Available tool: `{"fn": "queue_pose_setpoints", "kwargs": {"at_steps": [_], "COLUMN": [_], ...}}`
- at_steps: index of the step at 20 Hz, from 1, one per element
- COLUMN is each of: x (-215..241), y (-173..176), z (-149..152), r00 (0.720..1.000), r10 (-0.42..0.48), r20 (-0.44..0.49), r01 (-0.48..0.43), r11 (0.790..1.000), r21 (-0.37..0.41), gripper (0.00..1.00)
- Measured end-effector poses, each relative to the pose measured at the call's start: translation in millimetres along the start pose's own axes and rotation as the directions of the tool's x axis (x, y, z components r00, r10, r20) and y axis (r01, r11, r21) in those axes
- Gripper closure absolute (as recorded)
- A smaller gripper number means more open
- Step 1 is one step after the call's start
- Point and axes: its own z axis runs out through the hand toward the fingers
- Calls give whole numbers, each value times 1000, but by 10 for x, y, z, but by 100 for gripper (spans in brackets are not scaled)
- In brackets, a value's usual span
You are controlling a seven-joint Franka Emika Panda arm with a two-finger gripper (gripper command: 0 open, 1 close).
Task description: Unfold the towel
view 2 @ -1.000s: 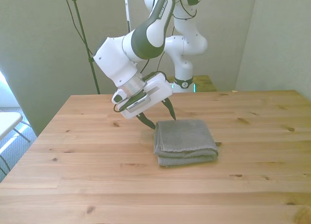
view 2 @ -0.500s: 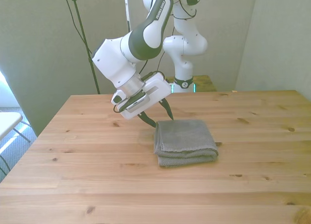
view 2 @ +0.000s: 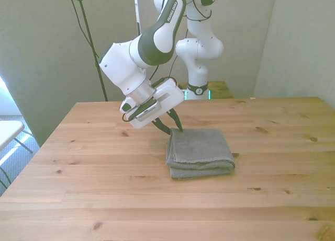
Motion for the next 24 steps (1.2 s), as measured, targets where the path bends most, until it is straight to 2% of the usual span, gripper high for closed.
{"fn": "queue_pose_setpoints", "kwargs": {"at_steps": [7,11,17,21,24], "x": [1,-82,-473,-728,-1001], "y": [18,-95,-643,-1041,-1402], "z": [-21,-146,-355,-290,-188], "r00": [1000,999,988,975,953], "r10": [-1,-28,-142,-213,-288], "r20": [-3,-22,-55,-65,-92], "r01": [1,29,143,213,284], "r11": [1000,1000,989,977,957], "r21": [2,13,26,-2,-53], "gripper": [100,100,100,100,100]}}
